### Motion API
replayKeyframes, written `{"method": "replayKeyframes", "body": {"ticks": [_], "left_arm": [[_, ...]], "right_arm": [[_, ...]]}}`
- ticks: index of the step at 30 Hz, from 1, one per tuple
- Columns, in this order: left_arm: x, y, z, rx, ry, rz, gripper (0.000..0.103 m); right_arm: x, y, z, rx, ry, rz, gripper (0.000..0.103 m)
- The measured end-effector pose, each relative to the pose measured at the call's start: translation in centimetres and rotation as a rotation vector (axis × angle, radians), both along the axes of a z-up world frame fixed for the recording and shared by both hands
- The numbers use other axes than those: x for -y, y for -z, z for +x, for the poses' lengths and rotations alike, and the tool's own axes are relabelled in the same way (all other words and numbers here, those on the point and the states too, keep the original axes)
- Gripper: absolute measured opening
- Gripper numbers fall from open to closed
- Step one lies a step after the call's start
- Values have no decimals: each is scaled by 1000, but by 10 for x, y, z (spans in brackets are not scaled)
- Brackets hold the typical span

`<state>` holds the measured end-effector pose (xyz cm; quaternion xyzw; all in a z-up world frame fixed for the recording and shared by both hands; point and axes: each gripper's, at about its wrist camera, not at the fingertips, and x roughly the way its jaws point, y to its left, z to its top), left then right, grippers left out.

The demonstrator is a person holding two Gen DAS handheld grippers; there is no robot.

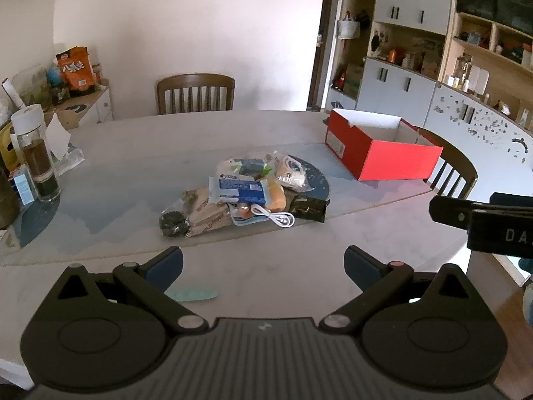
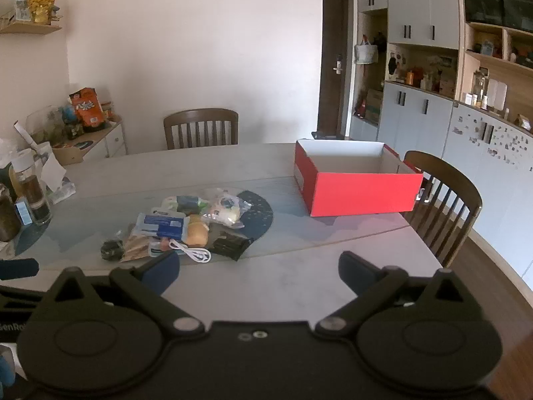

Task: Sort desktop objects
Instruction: 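Approach the snack pile with both tools, left tool holding the green stick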

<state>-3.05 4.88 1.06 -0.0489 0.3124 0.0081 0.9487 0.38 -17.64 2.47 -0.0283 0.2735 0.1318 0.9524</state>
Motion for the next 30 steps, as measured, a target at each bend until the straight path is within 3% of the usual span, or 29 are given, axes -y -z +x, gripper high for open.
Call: {"method": "replayKeyframes", "body": {"ticks": [19,25,30], "left_arm": [[-16,-1,-2,42,-6,50,103],[-28,10,4,21,-56,44,103],[-28,25,14,2,-135,109,103]], "right_arm": [[-16,-1,0,30,14,3,102],[-21,7,19,29,-12,14,102],[-29,21,40,53,-73,-14,102]]}}
